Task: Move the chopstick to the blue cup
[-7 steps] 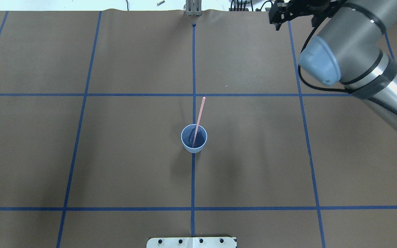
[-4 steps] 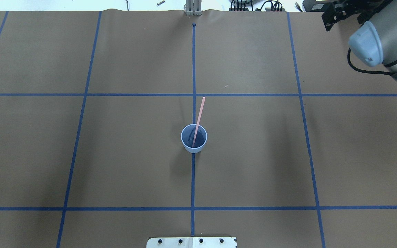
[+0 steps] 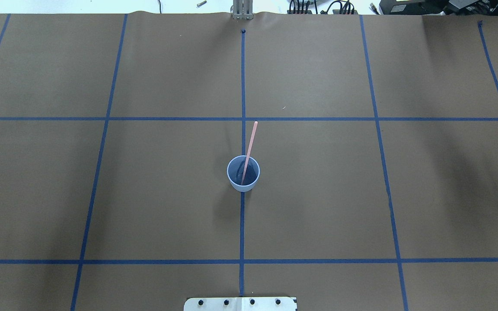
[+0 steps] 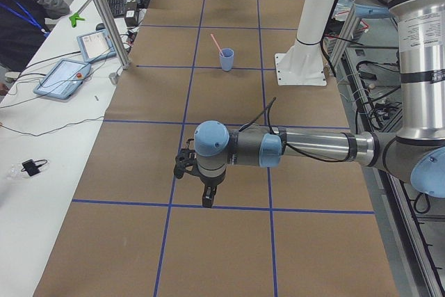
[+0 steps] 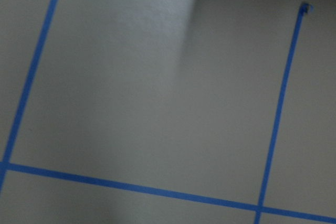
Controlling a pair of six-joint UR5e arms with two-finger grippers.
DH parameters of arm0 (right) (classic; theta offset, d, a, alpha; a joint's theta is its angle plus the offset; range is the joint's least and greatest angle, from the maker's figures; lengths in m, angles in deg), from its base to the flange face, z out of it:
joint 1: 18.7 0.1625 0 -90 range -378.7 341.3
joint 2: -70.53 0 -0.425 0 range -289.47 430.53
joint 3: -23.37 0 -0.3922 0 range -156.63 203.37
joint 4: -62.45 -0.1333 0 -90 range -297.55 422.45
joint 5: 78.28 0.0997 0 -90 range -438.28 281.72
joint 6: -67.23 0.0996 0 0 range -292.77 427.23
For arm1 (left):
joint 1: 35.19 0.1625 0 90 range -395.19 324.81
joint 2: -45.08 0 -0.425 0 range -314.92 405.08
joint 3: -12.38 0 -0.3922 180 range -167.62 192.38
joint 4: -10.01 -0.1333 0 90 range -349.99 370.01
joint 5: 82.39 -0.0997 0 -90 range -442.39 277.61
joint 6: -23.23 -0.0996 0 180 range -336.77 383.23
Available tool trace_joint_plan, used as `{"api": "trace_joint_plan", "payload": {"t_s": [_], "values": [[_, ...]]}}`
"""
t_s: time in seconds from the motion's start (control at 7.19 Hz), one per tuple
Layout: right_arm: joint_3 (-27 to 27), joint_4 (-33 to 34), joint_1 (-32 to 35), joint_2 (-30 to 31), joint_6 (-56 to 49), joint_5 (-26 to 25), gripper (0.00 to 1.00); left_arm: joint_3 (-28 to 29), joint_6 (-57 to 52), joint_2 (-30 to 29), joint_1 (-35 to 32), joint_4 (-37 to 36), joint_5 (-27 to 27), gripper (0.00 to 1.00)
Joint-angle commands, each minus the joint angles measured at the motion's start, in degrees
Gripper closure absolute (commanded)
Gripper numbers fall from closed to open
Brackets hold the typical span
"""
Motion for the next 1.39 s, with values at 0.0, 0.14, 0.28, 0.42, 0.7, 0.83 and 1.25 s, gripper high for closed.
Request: {"api": "trace_joint_plan", "payload": {"t_s": [0.0,0.14,0.28,0.42,0.7,0.83,1.25], "values": [[-5.96,-0.88,5.43,13.22,-3.88,0.37,0.00,-0.46,-0.07,0.00,-0.22,0.06,-0.07,0.01],[-8.35,-0.89,6.05,18.07,-3.61,0.37,0.00,-0.03,-0.33,0.00,-0.21,-0.12,-0.42,0.01],[-8.46,-0.89,6.49,20.55,-3.61,0.37,0.00,-0.20,-0.42,0.00,-0.21,-0.12,-0.43,0.01],[-8.20,-1.33,6.50,21.45,-3.53,0.37,0.00,-0.38,-0.51,-0.09,-0.13,-0.03,-0.51,0.01],[-7.76,-2.99,6.50,21.63,-3.44,3.07,0.00,-0.90,-0.42,0.00,-0.21,0.06,-0.43,0.01],[-7.67,-3.00,6.50,21.72,-3.52,6.40,0.00,-0.90,-0.42,0.00,-0.21,0.06,-0.43,0.01],[-7.14,-3.00,6.50,22.42,-3.52,6.96,0.00,-1.08,-0.42,0.00,-0.21,-0.03,-0.51,0.01]]}}
